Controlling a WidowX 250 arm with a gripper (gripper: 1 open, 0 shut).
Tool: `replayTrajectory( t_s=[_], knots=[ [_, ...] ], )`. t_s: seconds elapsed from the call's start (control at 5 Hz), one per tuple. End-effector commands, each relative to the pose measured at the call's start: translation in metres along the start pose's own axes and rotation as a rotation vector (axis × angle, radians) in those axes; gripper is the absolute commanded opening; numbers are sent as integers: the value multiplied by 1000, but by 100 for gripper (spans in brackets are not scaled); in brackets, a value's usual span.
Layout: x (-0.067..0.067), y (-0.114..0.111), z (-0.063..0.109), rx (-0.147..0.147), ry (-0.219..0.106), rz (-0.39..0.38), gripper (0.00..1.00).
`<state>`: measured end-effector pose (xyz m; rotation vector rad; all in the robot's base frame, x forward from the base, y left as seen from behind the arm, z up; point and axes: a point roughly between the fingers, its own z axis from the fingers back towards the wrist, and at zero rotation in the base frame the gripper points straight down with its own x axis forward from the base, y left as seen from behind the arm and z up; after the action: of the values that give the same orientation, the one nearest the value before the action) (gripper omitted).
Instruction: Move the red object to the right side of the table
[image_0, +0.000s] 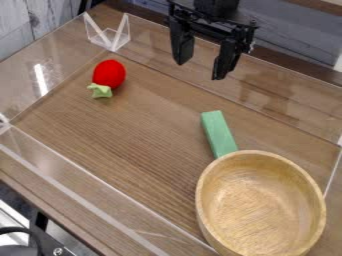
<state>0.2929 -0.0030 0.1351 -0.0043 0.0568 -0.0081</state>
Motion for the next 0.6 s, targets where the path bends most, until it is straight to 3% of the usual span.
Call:
replayTrajectory(
  t_s=[0.0, 0.4],
  knots=[
    [-2, 0, -10, 2, 27, -8, 100],
    [2, 47, -28, 4, 46, 49, 100]
  ],
)
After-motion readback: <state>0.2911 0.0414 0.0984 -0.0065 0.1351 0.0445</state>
